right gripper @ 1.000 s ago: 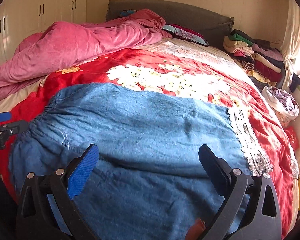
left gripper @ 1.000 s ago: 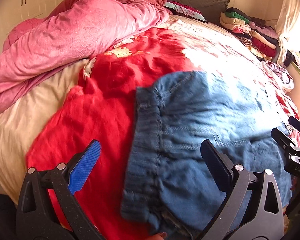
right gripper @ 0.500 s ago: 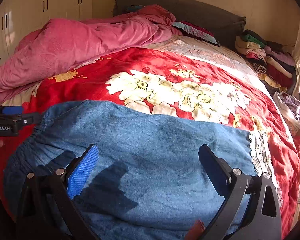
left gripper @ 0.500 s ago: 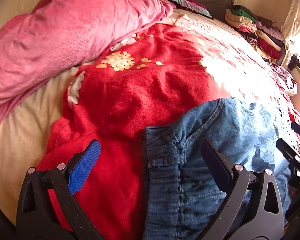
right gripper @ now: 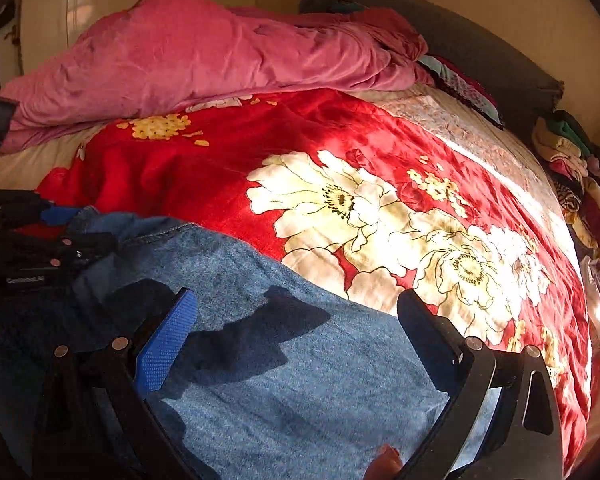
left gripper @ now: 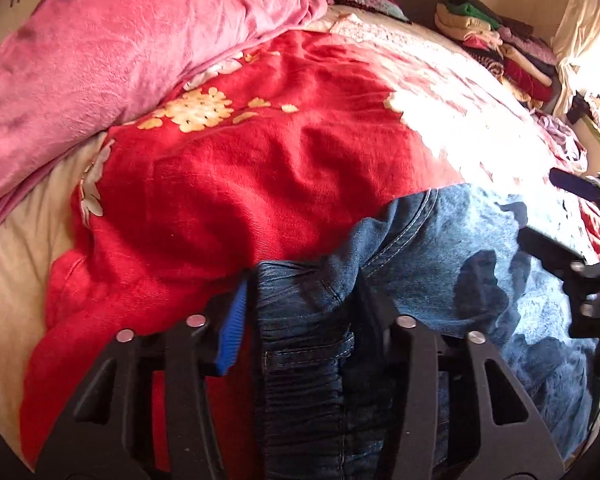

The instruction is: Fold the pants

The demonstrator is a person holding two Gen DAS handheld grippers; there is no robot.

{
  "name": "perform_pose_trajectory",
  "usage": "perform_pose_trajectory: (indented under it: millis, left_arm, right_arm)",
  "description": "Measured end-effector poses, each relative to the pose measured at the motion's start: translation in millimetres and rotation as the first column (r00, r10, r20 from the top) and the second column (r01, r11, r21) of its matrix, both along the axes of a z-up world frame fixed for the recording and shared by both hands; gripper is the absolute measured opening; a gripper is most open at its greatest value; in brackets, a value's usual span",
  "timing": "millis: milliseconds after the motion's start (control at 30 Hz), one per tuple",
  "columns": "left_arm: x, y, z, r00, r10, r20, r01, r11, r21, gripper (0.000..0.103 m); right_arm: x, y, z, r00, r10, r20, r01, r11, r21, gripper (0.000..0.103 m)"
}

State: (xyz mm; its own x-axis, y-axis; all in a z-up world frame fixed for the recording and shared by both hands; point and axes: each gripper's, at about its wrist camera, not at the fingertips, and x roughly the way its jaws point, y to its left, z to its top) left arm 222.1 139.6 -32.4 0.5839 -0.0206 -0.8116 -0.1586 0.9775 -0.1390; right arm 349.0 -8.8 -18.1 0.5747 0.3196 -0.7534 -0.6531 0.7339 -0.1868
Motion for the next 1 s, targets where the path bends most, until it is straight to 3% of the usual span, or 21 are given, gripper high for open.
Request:
perform_pose_trajectory:
  millis: [133, 333, 433, 500, 600, 800, 1000]
  left_arm:
    - [-14.3, 1.7, 11.4, 0.997, 0.0, 0.076, 0.003, 1.0, -0.03, 0.031]
    - [-35.4, -13.1, 40.7, 0.981, -0.03, 0.193, 0.023, 0.999, 0.039, 0.031]
    - [-39.7, -22.0, 44.0, 0.975, -0.057, 0.213, 0.037, 0.995, 0.097, 0.031]
    - [-39.8, -25.9, 42.1, 0.975, -0.068, 0.214, 0.039, 0.99, 0.135, 0.031]
    - [-35.1, -16.1, 34.7, 0.98, -0.04, 0.194, 0.015, 0.992, 0.127, 0.031]
    - [-48.5, 0.0, 41.0, 0.969, -0.022, 0.246, 0.01, 0.999, 0.05, 0.032]
    - [-82.5, -8.0, 54.8, 0.951, -0.057, 0.305, 0.047, 0.998, 0.039, 0.032]
  right_arm:
    - [11.4, 12.0, -7.8, 0.998, 0.065, -0.023, -0.066, 0.997, -0.032, 0.099]
    - [12.2, 30.5, -19.4, 0.985, 0.168, -0.03, -0.17, 0.982, -0.084, 0.096]
    - [11.3, 34.4, -25.6, 0.979, 0.192, -0.062, -0.195, 0.98, -0.048, 0.073]
    - [6.0, 37.6, -27.4, 0.971, 0.223, -0.086, -0.226, 0.974, -0.018, 0.041]
    - [-6.2, 35.2, -21.6, 0.975, 0.216, -0.054, -0.217, 0.976, 0.001, 0.015]
    - [-34.3, 1.0, 19.8, 0.986, 0.168, 0.015, -0.168, 0.972, 0.162, 0.01]
    - [-92.1, -33.5, 45.1, 0.985, 0.159, 0.067, -0.171, 0.953, 0.25, 0.008]
